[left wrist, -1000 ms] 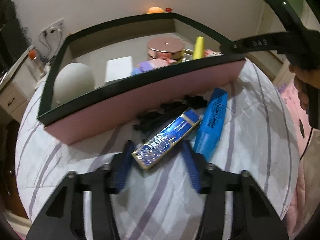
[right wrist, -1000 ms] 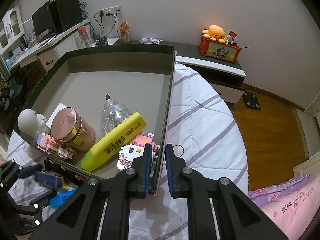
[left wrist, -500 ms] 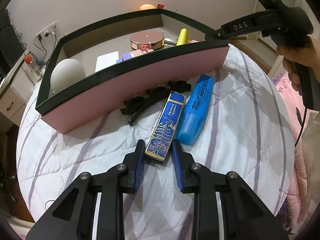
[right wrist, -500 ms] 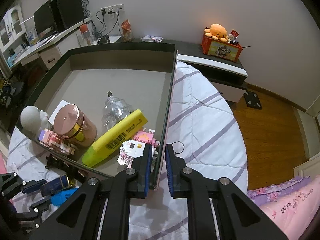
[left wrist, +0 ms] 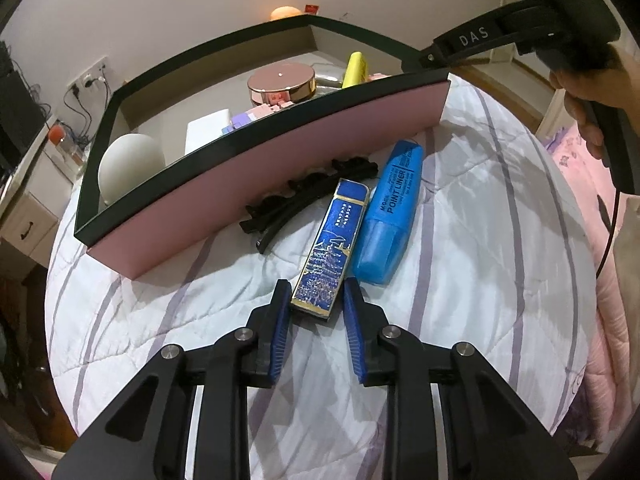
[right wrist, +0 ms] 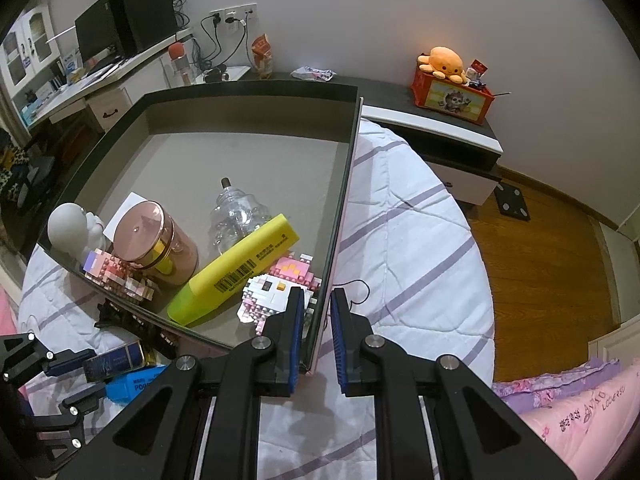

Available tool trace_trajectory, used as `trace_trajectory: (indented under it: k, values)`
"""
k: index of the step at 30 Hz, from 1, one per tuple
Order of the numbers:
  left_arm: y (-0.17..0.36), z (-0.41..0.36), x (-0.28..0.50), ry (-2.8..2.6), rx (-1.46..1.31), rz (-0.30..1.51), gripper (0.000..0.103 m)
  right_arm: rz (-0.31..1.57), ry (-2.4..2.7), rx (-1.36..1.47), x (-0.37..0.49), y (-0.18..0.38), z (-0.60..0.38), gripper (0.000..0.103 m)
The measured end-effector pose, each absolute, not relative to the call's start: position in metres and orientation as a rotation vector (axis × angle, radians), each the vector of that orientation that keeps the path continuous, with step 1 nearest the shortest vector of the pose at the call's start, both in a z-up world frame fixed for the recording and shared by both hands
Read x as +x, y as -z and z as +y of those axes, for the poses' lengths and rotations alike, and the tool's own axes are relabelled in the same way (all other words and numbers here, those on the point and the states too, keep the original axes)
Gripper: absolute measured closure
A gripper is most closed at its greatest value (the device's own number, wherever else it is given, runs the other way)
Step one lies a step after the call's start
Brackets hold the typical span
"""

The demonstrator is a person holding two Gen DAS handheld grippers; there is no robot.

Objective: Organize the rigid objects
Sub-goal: 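Move the left gripper to the blue-gold box and grasp it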

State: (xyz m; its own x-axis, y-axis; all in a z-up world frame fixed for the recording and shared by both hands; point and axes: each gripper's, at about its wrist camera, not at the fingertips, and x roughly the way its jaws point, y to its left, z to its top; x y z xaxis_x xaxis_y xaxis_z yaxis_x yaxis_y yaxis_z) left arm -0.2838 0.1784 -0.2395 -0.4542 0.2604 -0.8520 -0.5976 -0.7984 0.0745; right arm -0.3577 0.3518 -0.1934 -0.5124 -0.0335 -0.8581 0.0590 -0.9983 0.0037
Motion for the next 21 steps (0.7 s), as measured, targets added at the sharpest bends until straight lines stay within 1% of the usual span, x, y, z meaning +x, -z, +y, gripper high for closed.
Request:
trace_trajectory:
  k: [16, 21]
  values:
    - [0.236, 0.180, -0.290, -2.210, -1.264, 0.625, 0.077, 0.035, 2.673, 1.543, -0.359, 0.194, 0.352, 0.090]
    - [0.234, 0.184, -0.299, -2.197, -1.261, 0.671, 0.073, 0.037, 2.670, 1.550, -0.360, 0.194, 0.352, 0.090]
